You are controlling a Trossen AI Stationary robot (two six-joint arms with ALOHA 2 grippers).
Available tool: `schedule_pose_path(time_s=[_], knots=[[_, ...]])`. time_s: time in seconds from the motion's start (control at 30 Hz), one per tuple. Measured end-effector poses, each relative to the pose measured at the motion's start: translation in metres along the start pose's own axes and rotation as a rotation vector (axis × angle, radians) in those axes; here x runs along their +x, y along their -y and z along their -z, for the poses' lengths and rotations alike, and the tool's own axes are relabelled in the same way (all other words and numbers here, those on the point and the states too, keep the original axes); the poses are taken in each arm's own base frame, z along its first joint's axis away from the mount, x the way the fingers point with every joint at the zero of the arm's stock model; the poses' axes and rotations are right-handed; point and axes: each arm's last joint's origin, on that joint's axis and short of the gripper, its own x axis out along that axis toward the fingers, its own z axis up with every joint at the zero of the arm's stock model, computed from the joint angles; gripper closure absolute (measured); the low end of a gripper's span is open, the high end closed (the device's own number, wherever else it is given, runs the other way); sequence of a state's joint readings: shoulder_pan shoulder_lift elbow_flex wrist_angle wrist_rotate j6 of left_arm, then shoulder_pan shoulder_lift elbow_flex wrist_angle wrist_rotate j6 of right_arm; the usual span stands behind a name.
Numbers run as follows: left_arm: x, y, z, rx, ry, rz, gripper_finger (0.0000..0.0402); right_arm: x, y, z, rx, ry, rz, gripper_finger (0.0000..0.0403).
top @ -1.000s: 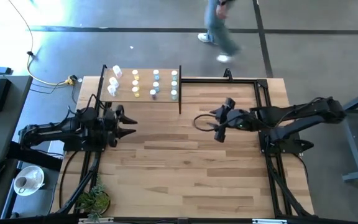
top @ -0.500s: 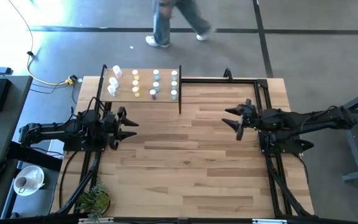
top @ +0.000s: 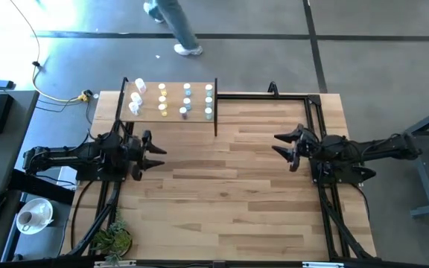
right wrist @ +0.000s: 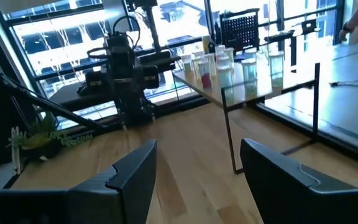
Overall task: Pick and place medicine bottles onto shelf by color
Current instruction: Return to Home Position
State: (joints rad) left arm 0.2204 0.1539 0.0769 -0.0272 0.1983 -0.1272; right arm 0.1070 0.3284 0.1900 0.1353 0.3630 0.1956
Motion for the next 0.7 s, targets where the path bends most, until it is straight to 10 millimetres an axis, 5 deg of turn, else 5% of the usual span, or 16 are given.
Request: schedule_pose_path(time_s=[0.33,0.7], knots=[[0.0,-0.001,0.006,-0.013,-0.066,-0.009,0.0218,-0.002,0.008,0.033,0.075,-0.005,0.001,0.0181],[0.0,-0.001,0.004,0.022,-0.042,-0.008,0.0218,-0.003,0.01,0.043,0.063,0.015,0.014,0.0181]])
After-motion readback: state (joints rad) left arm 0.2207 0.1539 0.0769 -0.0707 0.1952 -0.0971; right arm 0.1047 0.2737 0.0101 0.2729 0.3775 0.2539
